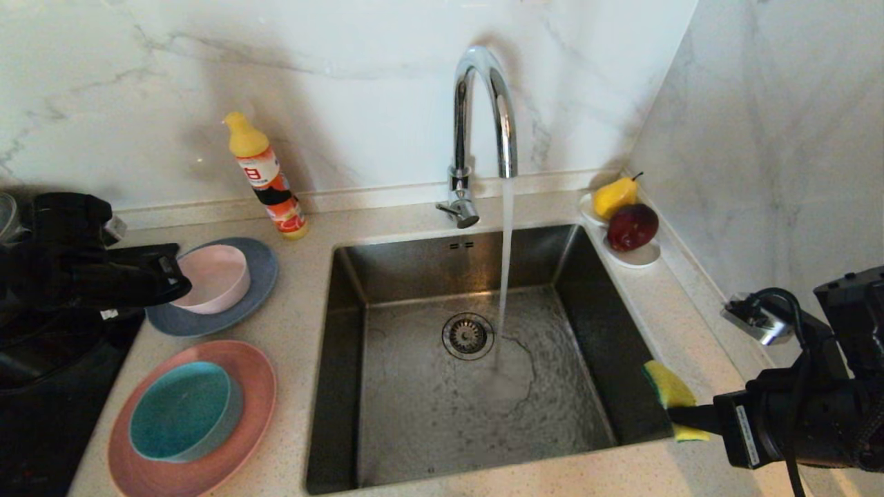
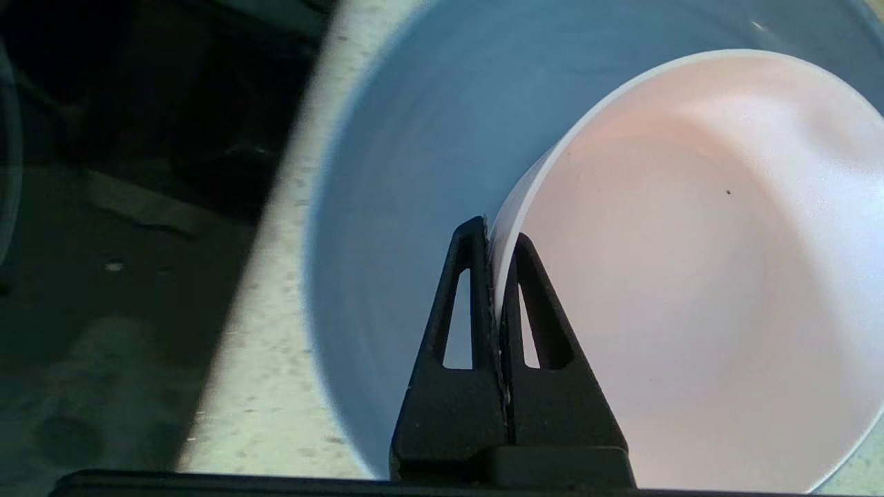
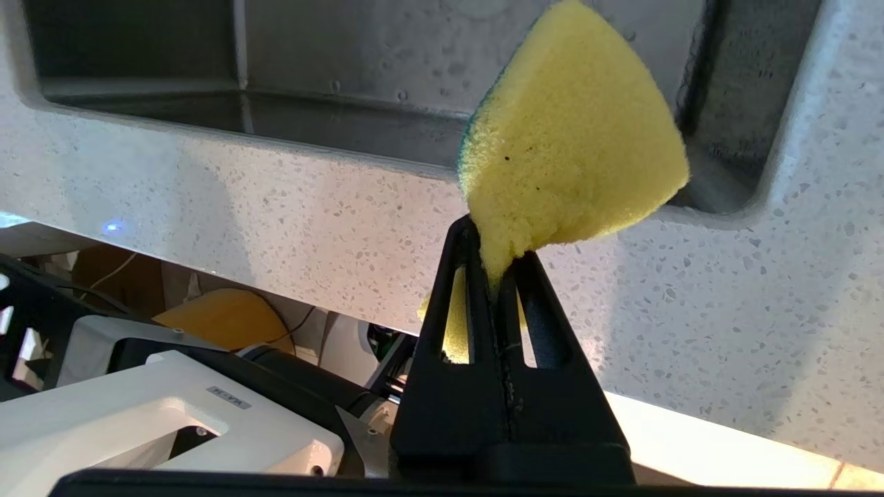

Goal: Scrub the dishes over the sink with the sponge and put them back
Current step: Pick up a bowl and the sponge, then wash the bowl

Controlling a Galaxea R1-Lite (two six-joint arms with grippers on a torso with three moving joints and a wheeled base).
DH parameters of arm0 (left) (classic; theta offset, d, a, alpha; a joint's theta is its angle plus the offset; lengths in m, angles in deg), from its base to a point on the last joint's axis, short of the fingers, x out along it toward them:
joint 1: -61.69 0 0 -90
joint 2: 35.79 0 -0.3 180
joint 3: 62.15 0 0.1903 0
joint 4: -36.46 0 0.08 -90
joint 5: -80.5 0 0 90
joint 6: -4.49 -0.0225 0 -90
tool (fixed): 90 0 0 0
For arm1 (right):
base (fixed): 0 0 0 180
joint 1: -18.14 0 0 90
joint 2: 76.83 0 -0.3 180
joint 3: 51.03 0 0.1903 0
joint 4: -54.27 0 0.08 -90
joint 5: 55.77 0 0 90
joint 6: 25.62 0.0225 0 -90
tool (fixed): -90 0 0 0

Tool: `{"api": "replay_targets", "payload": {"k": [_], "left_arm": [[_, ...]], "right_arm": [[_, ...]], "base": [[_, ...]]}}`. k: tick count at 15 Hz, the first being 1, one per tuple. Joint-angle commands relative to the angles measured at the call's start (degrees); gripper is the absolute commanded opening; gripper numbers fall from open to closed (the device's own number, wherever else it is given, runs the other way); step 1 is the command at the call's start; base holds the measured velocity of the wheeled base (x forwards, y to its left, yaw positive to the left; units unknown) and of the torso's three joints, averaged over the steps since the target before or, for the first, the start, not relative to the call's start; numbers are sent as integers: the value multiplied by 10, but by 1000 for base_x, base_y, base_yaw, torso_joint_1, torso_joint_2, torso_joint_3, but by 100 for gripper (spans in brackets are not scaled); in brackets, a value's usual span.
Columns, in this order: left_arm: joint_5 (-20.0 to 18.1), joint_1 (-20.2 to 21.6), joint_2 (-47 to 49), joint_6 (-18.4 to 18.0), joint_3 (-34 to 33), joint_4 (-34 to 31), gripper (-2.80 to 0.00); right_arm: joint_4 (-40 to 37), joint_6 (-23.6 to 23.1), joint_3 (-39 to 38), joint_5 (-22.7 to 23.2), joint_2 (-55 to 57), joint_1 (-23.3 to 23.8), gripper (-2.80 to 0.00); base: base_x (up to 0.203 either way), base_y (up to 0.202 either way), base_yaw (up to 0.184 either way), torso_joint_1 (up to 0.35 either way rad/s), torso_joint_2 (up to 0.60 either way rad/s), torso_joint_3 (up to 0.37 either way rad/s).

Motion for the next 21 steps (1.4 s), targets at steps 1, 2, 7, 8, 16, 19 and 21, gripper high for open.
{"api": "replay_targets", "payload": {"k": [1,2,7,8,16,19,21], "left_arm": [[-1,4,-7,1,0,0,-280],[-2,4,-16,3,0,-1,-280],[-17,4,-127,10,13,-48,-280],[-18,4,-157,10,15,-58,-280],[-103,-122,-391,32,42,-247,-280],[-81,-231,-359,39,47,-275,-280],[-33,-304,-321,40,44,-274,-280]], "right_arm": [[-1,1,3,1,1,0,-280],[-1,1,3,1,0,0,-280],[-1,1,1,2,3,0,-280],[-1,1,1,2,1,0,-280],[-1,4,-5,2,-31,-5,-280],[-1,8,-5,1,-43,-5,-280],[-1,8,-5,1,-48,-5,-280]], "base": [[0,0,0,0,0,0],[0,0,0,0,0,0],[0,0,0,0,0,0],[0,0,0,0,0,0],[0,0,0,0,0,0],[0,0,0,0,0,0],[0,0,0,0,0,0]]}}
